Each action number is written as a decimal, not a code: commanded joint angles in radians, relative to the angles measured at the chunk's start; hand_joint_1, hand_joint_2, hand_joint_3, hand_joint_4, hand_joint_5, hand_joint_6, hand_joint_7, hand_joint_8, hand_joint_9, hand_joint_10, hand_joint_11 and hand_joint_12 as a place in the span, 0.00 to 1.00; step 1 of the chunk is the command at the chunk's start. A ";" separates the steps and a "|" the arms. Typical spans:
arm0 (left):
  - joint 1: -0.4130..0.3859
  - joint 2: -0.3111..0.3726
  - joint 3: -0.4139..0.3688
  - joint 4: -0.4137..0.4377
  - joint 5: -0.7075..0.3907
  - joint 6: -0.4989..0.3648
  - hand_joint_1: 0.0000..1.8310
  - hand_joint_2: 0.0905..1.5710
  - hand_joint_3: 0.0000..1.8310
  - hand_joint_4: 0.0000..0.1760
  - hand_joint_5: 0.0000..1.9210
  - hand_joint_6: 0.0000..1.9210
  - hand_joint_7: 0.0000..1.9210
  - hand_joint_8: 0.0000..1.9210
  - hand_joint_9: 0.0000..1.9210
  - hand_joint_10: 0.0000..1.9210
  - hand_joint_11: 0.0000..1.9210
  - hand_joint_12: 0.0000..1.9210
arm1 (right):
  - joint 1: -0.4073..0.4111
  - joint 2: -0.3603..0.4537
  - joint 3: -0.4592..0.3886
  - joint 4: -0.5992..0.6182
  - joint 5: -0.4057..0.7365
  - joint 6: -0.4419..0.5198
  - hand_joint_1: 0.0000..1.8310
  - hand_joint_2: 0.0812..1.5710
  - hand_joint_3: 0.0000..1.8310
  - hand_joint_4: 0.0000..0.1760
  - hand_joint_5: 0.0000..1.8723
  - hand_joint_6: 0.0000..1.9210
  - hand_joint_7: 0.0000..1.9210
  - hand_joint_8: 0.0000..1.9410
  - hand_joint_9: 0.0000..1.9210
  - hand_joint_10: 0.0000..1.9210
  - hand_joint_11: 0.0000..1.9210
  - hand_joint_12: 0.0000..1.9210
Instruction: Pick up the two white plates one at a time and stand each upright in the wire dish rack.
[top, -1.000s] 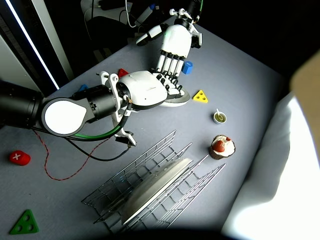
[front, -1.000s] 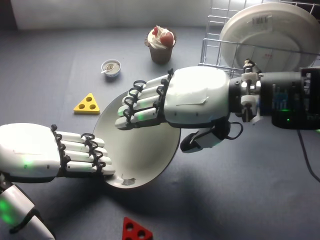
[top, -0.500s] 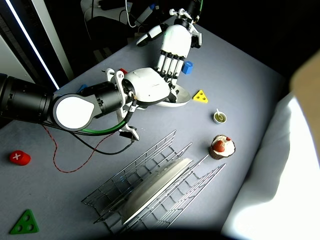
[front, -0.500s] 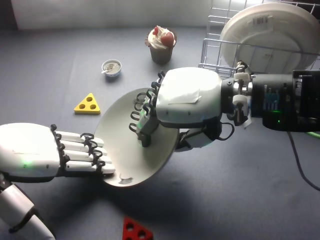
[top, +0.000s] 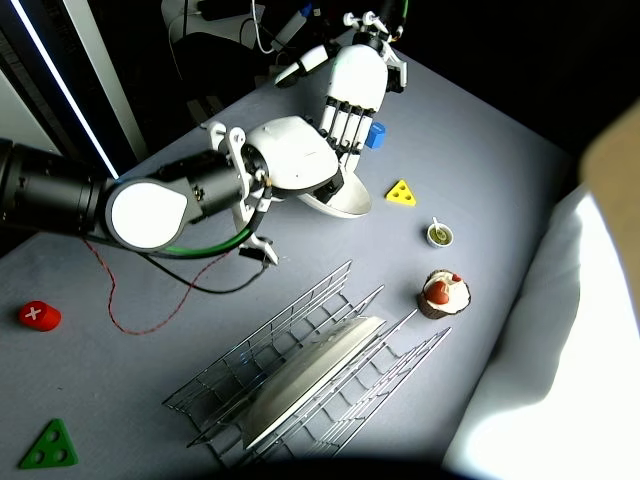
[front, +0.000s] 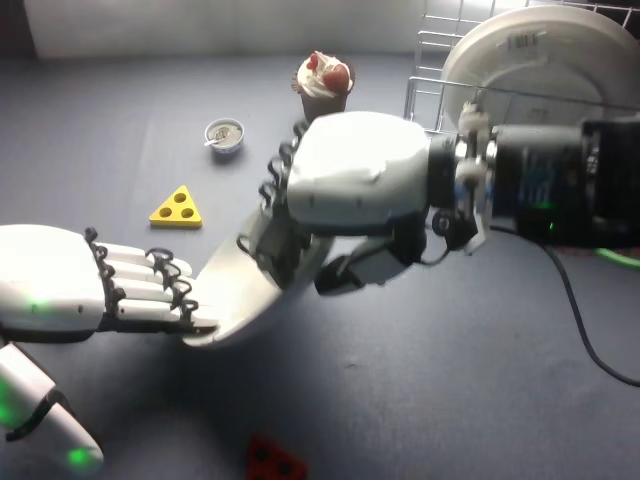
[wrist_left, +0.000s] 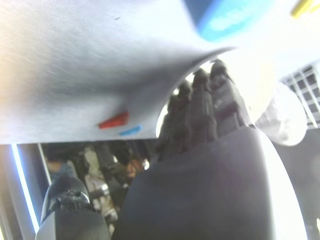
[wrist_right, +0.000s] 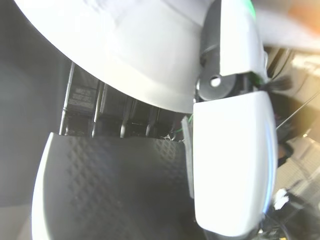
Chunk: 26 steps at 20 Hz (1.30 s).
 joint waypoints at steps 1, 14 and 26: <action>-0.015 0.015 -0.001 -0.051 -0.053 -0.002 0.01 0.51 0.00 0.00 0.01 0.00 0.01 0.00 0.02 0.00 0.02 0.00 | 0.016 0.014 -0.006 0.052 0.075 0.011 0.82 0.63 0.00 0.00 0.57 0.42 0.70 0.02 0.62 0.30 0.52 0.68; -0.099 0.136 -0.004 -0.056 -0.078 -0.002 0.02 0.51 0.00 0.00 0.03 0.00 0.03 0.01 0.04 0.01 0.04 0.01 | 0.210 0.131 -0.067 0.106 0.061 0.329 0.82 0.63 0.00 0.00 0.55 0.43 0.61 0.21 0.64 0.26 0.54 0.66; -0.155 0.236 -0.103 0.050 -0.125 -0.002 0.01 0.51 0.00 0.00 0.06 0.01 0.06 0.01 0.06 0.01 0.05 0.02 | 0.307 0.209 0.028 0.148 0.021 0.849 0.82 0.64 0.00 0.00 0.53 0.47 0.59 0.25 0.60 0.34 0.54 0.67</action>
